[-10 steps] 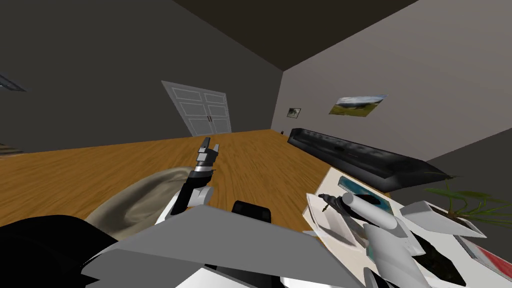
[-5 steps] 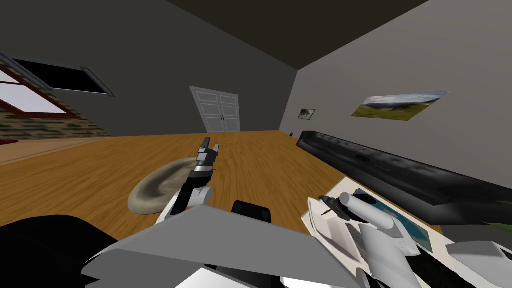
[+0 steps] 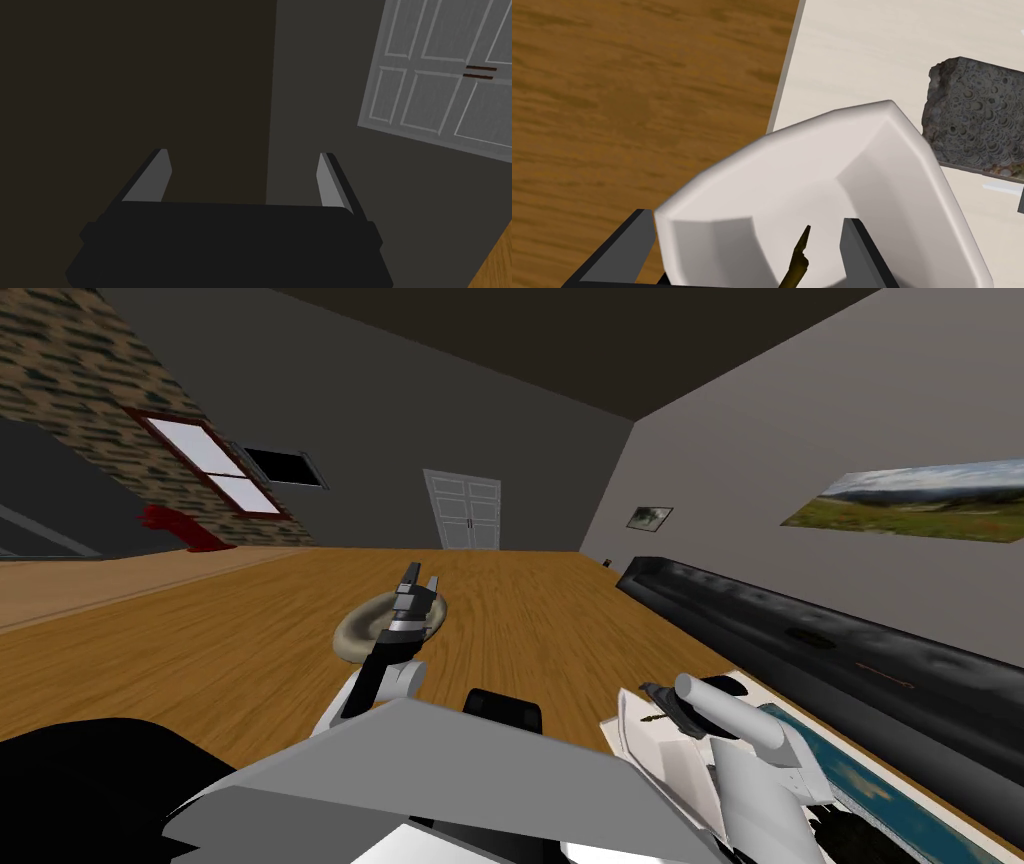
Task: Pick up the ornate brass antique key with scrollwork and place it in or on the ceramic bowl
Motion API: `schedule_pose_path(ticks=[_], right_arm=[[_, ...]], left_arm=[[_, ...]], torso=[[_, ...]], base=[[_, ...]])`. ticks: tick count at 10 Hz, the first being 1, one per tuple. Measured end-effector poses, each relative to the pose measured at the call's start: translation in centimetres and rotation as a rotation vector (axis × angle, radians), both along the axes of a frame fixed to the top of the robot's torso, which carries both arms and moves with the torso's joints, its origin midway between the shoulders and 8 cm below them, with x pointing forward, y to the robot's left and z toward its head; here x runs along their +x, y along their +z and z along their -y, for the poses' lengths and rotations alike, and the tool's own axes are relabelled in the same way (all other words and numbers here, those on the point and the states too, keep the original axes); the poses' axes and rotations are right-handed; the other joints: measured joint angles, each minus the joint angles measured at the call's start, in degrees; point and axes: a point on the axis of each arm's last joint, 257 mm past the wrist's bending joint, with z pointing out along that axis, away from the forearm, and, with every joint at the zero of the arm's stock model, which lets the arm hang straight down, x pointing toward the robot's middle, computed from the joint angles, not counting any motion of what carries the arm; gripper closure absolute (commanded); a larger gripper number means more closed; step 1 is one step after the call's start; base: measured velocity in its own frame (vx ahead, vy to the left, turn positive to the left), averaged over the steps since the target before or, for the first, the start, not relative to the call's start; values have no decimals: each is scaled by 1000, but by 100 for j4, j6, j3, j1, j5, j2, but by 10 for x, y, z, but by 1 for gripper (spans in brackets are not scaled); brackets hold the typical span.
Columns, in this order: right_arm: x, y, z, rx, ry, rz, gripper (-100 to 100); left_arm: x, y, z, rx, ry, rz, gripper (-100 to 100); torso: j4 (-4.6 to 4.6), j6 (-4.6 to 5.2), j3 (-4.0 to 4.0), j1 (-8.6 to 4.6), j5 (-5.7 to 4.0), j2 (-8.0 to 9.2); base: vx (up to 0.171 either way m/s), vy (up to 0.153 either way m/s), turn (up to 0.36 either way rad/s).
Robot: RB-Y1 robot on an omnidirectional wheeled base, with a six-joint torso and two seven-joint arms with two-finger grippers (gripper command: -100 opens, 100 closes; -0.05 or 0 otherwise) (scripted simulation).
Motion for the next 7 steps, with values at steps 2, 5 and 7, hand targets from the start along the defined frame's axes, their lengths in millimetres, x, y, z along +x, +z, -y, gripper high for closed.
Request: schedule_pose_path(ticks=[2,5,7], right_arm=[[-2,7,2,-12,-46,8,-100],[-20,10,-6,-18,-153,-3,-100],[-29,15,-8,-18,-214,-1,-100]], left_arm=[[0,0,0,0,0,0,0],[0,0,0,0,0,0,0],[0,0,0,0,0,0,0]], torso=[[-12,8,-31,16,3,-56],[-4,6,-11,1,0,-22],[-5,3,-10,1,1,-15]], base=[[-75,-81,171],[-126,-78,292],[-225,-103,419]])
